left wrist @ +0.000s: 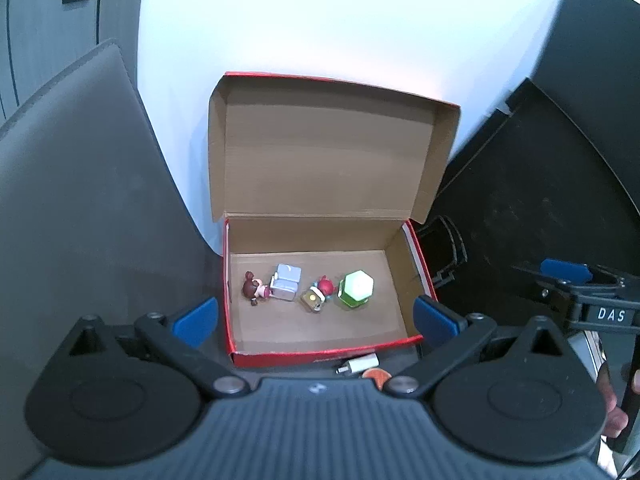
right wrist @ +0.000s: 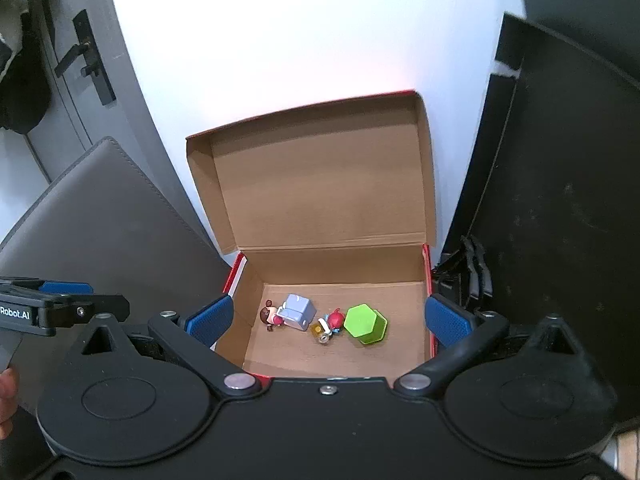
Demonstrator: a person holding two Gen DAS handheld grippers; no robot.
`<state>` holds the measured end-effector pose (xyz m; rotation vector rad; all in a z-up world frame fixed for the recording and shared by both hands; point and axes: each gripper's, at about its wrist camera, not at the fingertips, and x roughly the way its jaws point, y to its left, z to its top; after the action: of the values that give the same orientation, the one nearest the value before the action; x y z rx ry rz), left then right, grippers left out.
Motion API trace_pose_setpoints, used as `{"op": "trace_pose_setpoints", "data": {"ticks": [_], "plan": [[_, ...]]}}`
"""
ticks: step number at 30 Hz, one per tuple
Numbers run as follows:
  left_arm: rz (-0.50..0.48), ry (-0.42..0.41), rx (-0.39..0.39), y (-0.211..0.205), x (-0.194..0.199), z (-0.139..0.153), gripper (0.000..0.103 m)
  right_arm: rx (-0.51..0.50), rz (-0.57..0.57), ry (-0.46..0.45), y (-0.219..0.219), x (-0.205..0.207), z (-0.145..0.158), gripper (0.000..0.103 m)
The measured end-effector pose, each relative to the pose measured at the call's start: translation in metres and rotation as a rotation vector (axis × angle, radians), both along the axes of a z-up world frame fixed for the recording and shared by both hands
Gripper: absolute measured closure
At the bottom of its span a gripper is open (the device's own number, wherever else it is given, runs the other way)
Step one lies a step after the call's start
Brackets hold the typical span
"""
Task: Organize objects
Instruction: 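Lift both tools out of the box and back toward the charger and hamburger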
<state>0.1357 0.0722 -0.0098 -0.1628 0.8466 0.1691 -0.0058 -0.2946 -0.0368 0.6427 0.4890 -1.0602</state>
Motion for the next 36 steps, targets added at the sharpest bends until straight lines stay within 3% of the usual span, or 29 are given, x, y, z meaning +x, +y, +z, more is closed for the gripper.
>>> {"op": "trace_pose_setpoints", "data": {"ticks": [16,21,36], "plan": [[-0.058,-0.047,-0.041,-0.015,-0.058,-0.002,0.000,-0.030,-0.064,-0.004,0.073,-0.015,0.010,0.000],[-0.072,-0.067,-0.017,-0.023,-0.071,-0.001,0.000,-0.017,-0.081,-0.028,0.090,-0.024,0.009,0.000],[-0.233,-0.061,-0.009,-0.044,-0.087,-0.019,0.000,0.003,-0.107,-0.010,0.126,-0.042,-0.006,0.000]]}}
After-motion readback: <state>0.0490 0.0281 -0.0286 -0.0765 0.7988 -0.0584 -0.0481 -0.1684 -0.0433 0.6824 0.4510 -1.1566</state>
